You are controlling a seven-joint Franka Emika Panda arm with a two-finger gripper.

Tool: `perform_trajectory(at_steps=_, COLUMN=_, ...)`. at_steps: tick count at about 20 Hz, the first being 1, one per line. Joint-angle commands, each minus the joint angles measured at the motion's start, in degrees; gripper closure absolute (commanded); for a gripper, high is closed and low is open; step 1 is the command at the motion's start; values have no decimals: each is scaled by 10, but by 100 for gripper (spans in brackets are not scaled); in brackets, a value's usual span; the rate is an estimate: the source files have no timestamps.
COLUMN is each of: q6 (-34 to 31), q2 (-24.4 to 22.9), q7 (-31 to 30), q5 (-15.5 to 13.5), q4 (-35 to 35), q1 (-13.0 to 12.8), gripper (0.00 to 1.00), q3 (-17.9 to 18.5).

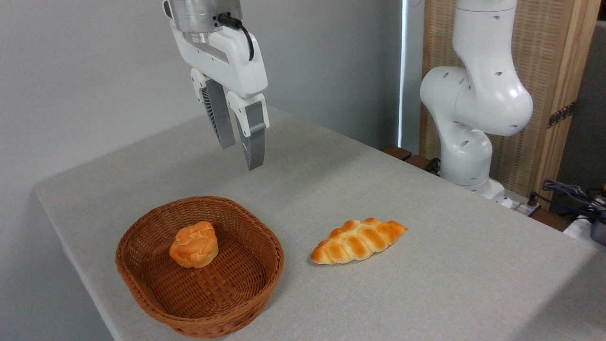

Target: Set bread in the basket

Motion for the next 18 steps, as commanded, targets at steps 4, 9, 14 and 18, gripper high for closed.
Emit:
perform_trajectory(at_steps=4, q6=-6, q2=0, q7=-5, q5=2, q4=7, q1=-3, gripper=0, q3=6)
perform_trajectory(at_steps=9, q6=-6, q2=-1, q7=-5, q5=2, q4=7, q1=-3, gripper=0, q3=6)
perform_trajectory(at_steps=14, q6=-3, q2=-1, q7=-7, q5=4, q4=7, q1=-3, gripper=0, q3=6)
perform_trajectory(at_steps=18, q6=-4, q2=-5, q7=-5, q5=5, q4=2, q1=-4, gripper=0, q3=16)
